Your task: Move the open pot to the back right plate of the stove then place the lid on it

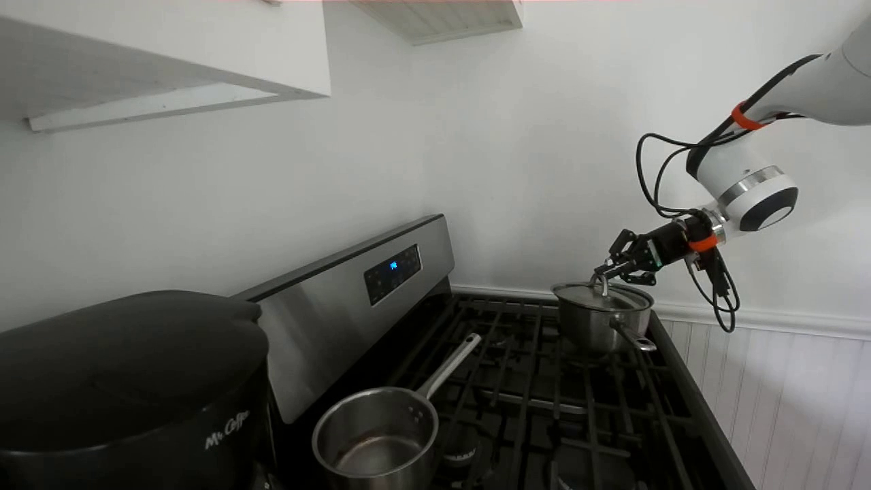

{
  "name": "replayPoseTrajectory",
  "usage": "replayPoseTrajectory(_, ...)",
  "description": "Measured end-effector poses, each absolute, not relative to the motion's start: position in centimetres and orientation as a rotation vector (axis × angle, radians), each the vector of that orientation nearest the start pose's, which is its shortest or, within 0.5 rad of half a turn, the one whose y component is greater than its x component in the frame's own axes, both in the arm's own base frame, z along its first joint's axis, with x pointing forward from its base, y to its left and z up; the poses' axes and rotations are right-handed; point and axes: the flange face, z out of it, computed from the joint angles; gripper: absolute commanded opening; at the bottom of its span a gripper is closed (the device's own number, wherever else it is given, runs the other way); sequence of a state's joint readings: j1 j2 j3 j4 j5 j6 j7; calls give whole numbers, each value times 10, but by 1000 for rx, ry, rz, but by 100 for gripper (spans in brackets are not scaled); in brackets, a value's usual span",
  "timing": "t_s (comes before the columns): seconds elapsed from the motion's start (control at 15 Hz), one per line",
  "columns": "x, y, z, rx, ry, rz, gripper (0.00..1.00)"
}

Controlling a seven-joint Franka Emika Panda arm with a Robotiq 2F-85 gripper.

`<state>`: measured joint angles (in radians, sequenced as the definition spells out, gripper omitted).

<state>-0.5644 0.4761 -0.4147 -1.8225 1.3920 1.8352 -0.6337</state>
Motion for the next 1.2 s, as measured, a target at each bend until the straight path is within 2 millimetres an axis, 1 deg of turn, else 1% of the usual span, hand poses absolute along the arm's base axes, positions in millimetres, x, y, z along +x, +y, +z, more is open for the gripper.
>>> replayPoseTrajectory(0.47,438,-471,306,-1852,1066,-648,4)
replayPoseTrajectory(1.2,446,-467,312,-1885,1074,-675,4)
